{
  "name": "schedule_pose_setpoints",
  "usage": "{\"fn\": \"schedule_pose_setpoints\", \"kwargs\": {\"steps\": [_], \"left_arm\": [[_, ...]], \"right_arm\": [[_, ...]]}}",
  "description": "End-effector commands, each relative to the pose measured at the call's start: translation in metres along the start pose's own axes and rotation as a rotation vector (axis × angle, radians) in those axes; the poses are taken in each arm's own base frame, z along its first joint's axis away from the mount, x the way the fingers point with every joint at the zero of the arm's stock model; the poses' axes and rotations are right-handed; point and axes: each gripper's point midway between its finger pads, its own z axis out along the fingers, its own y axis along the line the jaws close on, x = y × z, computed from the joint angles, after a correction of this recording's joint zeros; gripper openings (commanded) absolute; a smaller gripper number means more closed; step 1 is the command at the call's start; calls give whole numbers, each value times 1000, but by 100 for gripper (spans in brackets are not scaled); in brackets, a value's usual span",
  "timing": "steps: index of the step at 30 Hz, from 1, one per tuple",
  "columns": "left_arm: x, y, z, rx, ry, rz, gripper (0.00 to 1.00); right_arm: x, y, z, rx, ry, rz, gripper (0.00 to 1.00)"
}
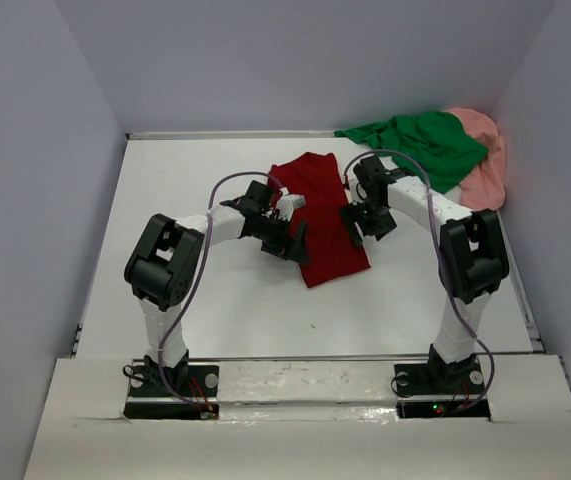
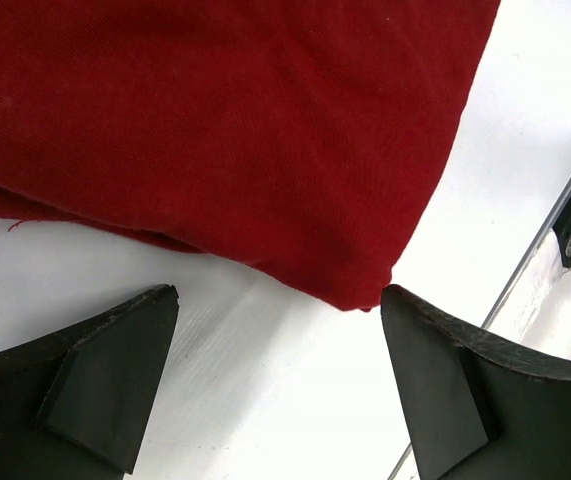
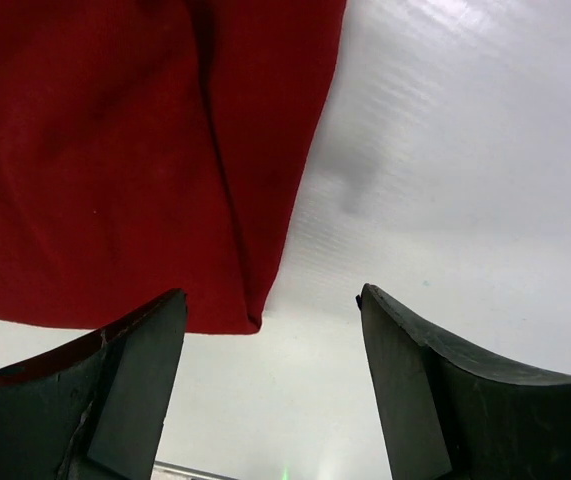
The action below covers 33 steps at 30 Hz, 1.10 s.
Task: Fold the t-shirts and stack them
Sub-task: Fold the tshirt
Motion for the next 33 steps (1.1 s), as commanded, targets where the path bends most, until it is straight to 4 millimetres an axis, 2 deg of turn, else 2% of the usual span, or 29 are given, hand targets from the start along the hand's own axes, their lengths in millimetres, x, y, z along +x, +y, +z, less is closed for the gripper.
{"fn": "schedule_pose_setpoints", "kwargs": {"steps": [1,6,9,11,15,16,18,21,27,33], "left_arm": [[46,13,4,-48,140,-78,99],[48,-2,9,14,159,-59,99],[48,-20,10,65,167,-23,99],[49,-26,12,66,171,-6,99],[52,-22,15,57,183,-14,99],[53,-22,16,57,186,-15,99],[52,-20,17,52,191,-17,99],[50,-16,18,28,183,-12,99],[43,-6,20,-28,154,-9,98],[47,5,29,-51,197,-31,96]], "right_arm": [[19,-3,11,4,96,5,76],[29,-7,15,24,142,-4,75],[41,0,18,-11,182,3,76],[46,4,18,-36,200,8,76],[54,12,19,-136,237,62,75],[56,22,19,-191,246,68,74],[58,25,20,-225,252,86,73],[58,42,18,-325,254,97,70],[54,50,12,-378,221,86,64],[43,50,9,-381,147,59,58]]}}
